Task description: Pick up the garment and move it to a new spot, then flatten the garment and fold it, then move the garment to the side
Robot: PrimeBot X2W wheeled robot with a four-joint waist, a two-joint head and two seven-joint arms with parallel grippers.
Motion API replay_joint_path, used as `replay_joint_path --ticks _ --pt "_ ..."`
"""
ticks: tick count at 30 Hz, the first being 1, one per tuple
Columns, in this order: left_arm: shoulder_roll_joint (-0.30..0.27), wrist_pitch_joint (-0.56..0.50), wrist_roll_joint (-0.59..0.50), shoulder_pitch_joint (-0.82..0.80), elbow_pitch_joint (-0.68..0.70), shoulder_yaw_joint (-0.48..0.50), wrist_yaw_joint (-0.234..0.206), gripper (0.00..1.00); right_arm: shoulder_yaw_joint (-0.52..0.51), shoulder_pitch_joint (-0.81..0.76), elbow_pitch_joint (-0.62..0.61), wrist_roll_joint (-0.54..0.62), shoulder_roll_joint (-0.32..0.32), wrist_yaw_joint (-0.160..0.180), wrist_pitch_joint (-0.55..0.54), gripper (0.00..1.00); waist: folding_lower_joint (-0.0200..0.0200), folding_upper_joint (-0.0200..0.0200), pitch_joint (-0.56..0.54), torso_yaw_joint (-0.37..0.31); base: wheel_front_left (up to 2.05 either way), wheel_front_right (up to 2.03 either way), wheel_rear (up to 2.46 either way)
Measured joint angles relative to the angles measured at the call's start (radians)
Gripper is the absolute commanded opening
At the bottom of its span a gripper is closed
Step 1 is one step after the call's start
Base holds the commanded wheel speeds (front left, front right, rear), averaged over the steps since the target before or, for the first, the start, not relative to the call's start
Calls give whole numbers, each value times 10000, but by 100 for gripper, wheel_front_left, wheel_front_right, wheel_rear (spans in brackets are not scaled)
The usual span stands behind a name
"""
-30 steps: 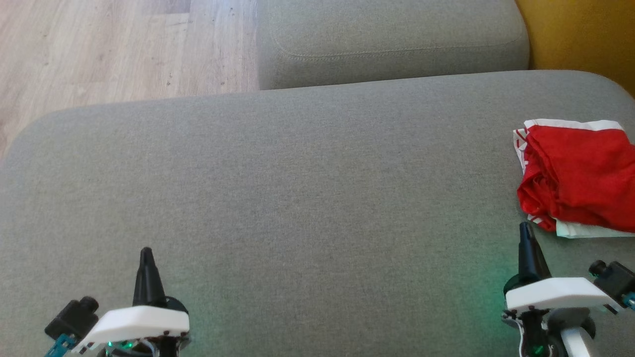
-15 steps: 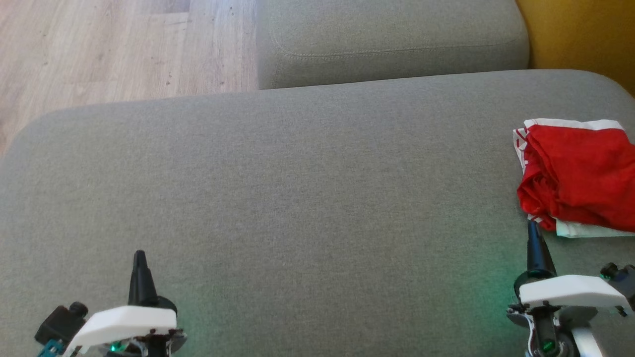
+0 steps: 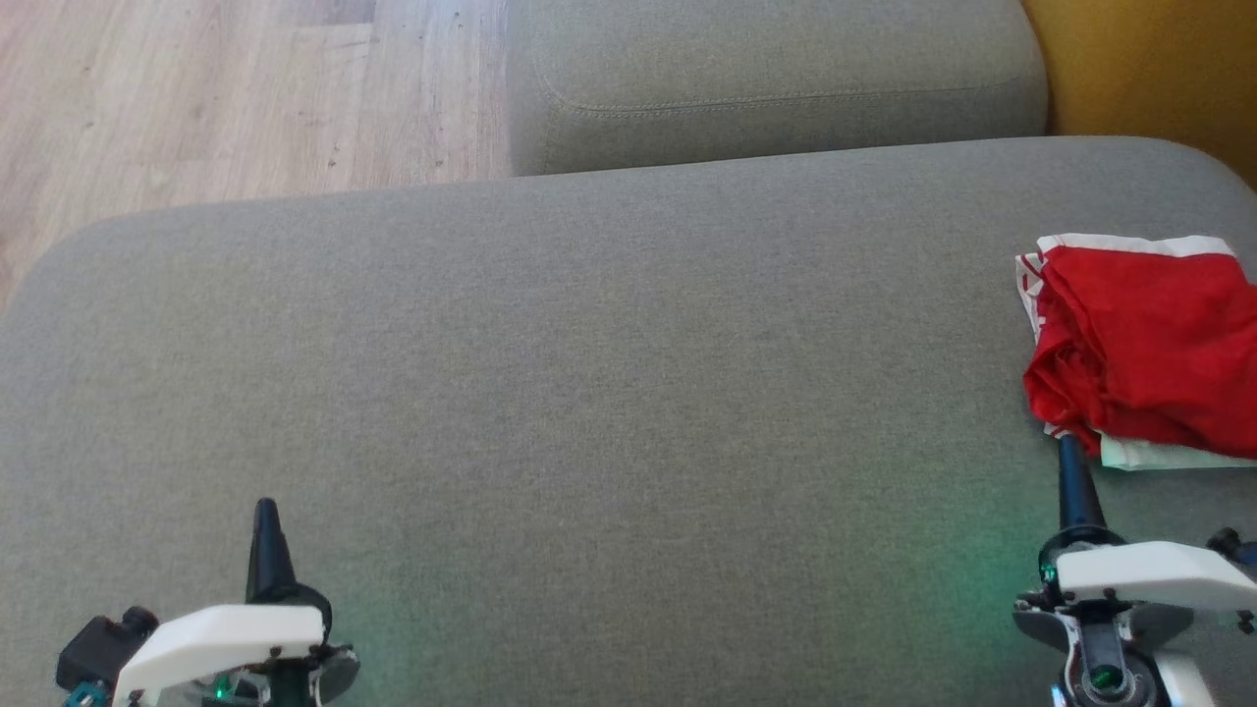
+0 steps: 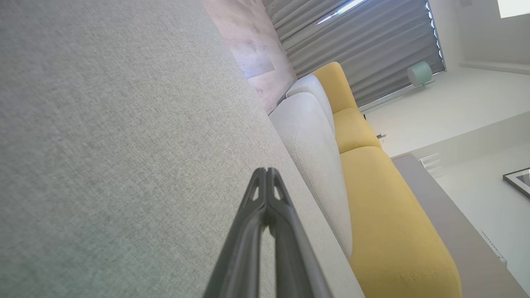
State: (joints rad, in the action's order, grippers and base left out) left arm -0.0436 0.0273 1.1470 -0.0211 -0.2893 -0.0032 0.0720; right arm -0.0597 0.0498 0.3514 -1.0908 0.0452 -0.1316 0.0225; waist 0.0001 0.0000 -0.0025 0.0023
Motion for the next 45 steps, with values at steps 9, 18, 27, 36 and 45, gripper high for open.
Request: replay_joint_path --ticks 9,18,27,36,45 --pt "2 -274 947 -165 21 104 132 0 -144 11 -161 -1058 0 2 -240 0 0 0 12 -5 0 0 0" --pt "2 -545 1822 -166 25 332 194 0 -276 12 -282 -2023 0 0 -514 0 0 0 23 -9 0 0 0" --pt "2 -792 2681 -170 36 420 309 0 -431 12 -389 -2989 0 2 -757 0 0 0 33 -14 0 0 0" --pt "2 -1009 3442 -226 56 631 351 0 -523 13 -499 -3847 0 2 -949 0 0 0 43 -17 0 0 0" --pt "4 -1271 4322 -369 69 731 441 0 -702 23 -616 -4805 0 2 -1237 0 0 0 54 -22 0 0 0"
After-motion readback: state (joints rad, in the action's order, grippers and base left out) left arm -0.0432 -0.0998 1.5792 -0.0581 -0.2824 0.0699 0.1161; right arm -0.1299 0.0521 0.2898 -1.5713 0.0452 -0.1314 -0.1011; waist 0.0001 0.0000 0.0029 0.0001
